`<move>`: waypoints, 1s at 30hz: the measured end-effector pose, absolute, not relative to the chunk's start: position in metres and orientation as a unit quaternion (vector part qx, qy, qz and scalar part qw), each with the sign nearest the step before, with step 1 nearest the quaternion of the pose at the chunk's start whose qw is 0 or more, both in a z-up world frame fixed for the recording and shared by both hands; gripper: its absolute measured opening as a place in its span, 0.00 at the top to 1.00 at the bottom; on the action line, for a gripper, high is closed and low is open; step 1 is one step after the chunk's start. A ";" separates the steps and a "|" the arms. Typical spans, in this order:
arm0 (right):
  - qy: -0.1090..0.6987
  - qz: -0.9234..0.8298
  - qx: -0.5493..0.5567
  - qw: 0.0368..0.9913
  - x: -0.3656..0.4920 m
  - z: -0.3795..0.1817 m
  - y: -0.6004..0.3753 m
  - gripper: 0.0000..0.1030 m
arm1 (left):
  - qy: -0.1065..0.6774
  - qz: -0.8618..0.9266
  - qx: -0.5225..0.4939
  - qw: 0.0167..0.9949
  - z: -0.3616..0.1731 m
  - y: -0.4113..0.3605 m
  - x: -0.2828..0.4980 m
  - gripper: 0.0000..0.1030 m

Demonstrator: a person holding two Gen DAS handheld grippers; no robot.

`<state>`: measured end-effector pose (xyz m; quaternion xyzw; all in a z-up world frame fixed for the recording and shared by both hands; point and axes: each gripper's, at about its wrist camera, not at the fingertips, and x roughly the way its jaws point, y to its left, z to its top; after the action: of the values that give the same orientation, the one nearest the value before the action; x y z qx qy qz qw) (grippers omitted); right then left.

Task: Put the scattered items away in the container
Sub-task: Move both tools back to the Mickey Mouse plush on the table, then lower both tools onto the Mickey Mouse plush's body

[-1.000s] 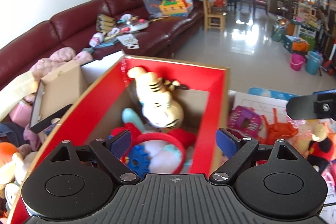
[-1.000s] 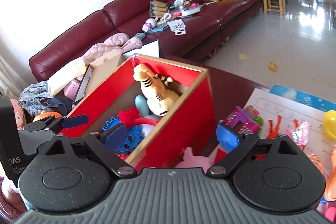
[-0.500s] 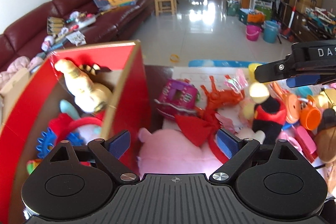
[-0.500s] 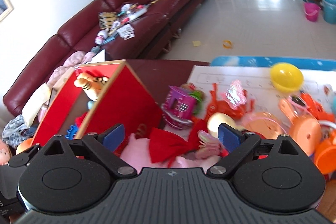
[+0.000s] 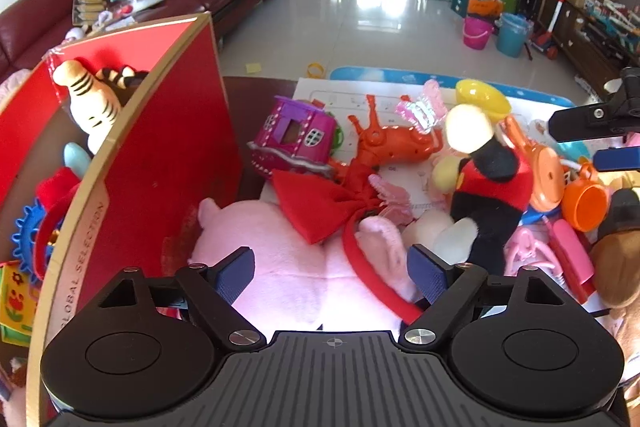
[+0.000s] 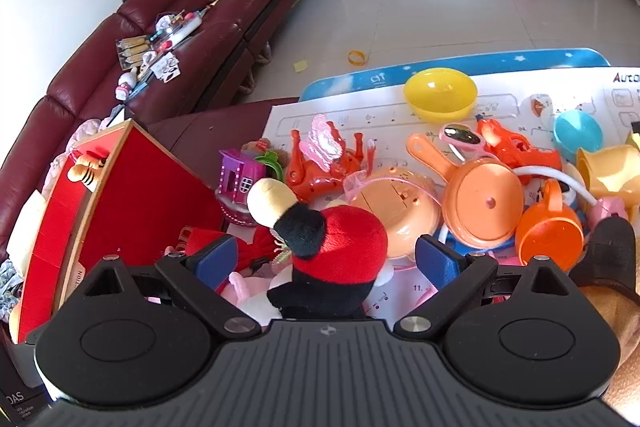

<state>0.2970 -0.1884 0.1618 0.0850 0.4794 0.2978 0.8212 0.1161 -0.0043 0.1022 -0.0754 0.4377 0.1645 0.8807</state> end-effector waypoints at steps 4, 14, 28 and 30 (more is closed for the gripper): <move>0.449 0.314 0.076 0.833 0.300 0.174 -0.186 0.07 | 0.434 0.153 -0.067 0.886 0.104 -0.013 0.127 0.14; 0.450 0.329 0.055 0.828 0.316 0.168 -0.163 0.12 | 0.442 0.057 -0.090 0.891 0.073 -0.039 0.163 0.16; 0.494 0.379 0.010 0.783 0.327 0.126 -0.114 0.55 | 0.476 0.021 -0.109 0.872 0.038 -0.047 0.162 0.32; 0.497 0.397 0.009 0.772 0.319 0.127 -0.123 0.52 | 0.477 0.013 -0.109 0.872 0.037 -0.051 0.158 0.32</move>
<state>0.3195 -0.1229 0.1267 0.0085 0.4966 0.3966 0.7720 0.1578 -0.0508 0.0366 -0.1085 0.4768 0.0129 0.8722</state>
